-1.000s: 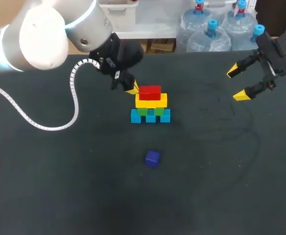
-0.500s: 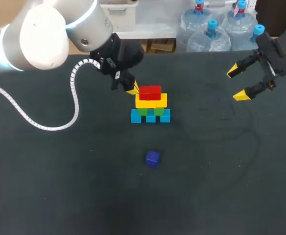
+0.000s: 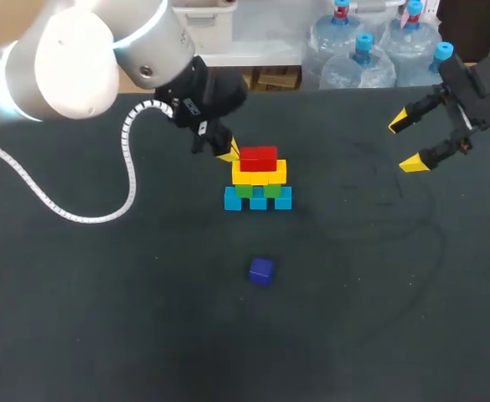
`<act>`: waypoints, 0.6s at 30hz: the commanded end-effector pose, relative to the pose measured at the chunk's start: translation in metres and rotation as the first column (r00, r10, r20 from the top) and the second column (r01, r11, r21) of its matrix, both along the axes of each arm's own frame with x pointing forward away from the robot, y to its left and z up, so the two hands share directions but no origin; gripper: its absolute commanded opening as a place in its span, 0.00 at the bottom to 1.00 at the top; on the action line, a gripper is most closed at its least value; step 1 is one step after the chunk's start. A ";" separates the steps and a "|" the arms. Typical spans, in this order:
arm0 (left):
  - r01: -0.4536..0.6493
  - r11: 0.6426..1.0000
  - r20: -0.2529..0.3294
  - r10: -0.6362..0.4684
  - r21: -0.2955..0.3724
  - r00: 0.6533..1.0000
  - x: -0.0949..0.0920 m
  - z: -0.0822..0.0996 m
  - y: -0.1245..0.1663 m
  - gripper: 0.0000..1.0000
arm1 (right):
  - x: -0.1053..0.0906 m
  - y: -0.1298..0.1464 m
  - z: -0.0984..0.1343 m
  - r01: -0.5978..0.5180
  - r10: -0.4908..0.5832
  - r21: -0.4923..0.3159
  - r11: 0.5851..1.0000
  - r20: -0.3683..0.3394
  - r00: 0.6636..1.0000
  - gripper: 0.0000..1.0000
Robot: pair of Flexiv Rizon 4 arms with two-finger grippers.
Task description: Place the blue cubes, place green cubes on the blue cubes, place the yellow cubes on the green cubes, then place the red cubes on the yellow cubes, and place purple cube on the red cubes.
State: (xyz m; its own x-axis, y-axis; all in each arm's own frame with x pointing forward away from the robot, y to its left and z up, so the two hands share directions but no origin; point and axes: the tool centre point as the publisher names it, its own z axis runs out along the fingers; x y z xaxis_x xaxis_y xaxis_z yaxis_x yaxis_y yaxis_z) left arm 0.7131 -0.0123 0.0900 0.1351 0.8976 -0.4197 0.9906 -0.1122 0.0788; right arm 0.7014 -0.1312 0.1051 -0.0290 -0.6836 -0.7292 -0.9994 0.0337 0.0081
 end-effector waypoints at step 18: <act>0.018 0.990 0.074 -0.007 -0.142 0.997 -0.031 0.051 0.050 1.00 | 0.000 0.000 0.000 -0.001 0.001 0.001 1.000 0.000 1.000 1.00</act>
